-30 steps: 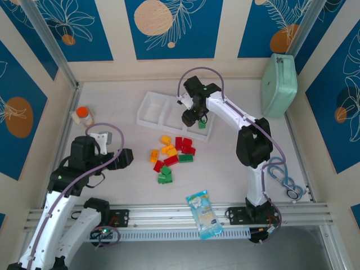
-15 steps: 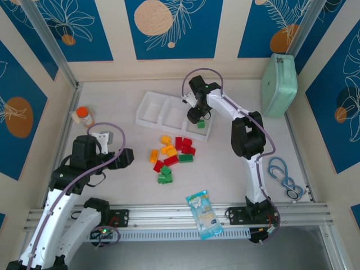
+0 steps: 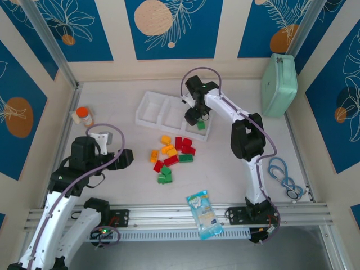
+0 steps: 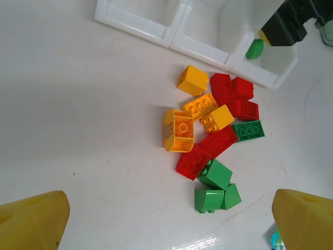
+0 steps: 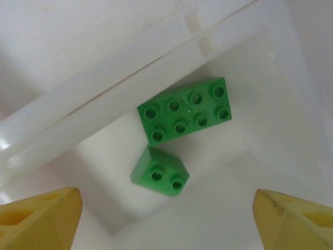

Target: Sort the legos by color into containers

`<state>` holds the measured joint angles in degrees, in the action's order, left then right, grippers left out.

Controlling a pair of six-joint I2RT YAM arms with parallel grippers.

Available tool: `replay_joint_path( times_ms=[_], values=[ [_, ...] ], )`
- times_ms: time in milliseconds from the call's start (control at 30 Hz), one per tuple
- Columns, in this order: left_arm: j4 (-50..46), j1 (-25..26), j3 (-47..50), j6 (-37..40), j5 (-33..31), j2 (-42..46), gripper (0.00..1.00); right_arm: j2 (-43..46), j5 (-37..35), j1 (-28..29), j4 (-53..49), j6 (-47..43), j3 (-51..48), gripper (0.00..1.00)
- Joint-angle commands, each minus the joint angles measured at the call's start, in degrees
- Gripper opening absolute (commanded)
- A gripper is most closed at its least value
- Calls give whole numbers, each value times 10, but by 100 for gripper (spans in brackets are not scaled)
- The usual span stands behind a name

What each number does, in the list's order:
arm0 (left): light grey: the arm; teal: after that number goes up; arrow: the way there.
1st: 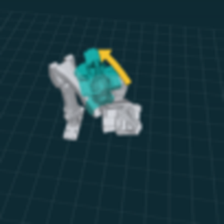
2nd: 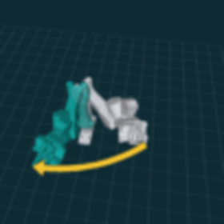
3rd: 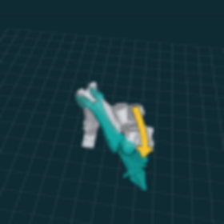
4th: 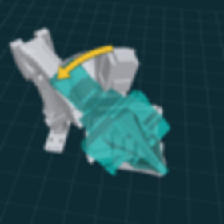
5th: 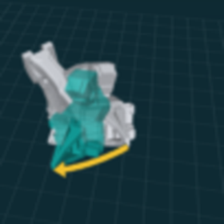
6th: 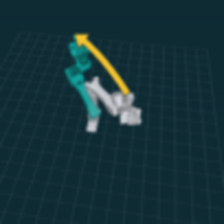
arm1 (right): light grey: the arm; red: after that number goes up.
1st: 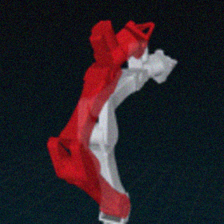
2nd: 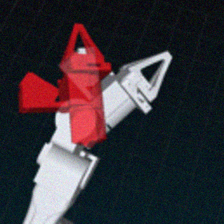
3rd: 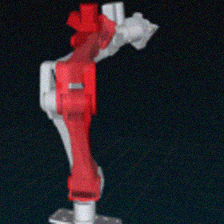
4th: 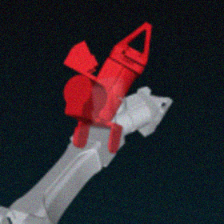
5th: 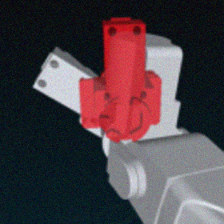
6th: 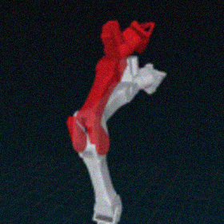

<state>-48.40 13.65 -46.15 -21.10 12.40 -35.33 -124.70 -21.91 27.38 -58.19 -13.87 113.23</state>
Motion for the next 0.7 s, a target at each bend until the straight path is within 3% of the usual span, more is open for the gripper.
replay_joint_path(
  times_ms=[0, 167, 267, 400, 533, 667],
  values=[
    [8, 2, 4, 4, -8, 6, 99, 63, 4, 11, -79, 125, 35, 89],
    [7, 2, 4, 4, -15, 7, 99, 113, 55, 29, -140, 295, 5, 93],
    [7, 1, 5, 2, -19, 12, 99, 165, 106, 49, -117, 372, -73, 92],
    [9, 1, 6, 3, -16, 19, 99, 225, 170, 71, -48, 544, -208, 91],
    [12, 2, 7, 5, -8, 19, 99, 267, 145, 125, 43, 710, -335, 92],
    [14, 2, 9, 7, -3, 20, 99, 252, 108, 172, 55, 828, -350, 93]
  ],
)
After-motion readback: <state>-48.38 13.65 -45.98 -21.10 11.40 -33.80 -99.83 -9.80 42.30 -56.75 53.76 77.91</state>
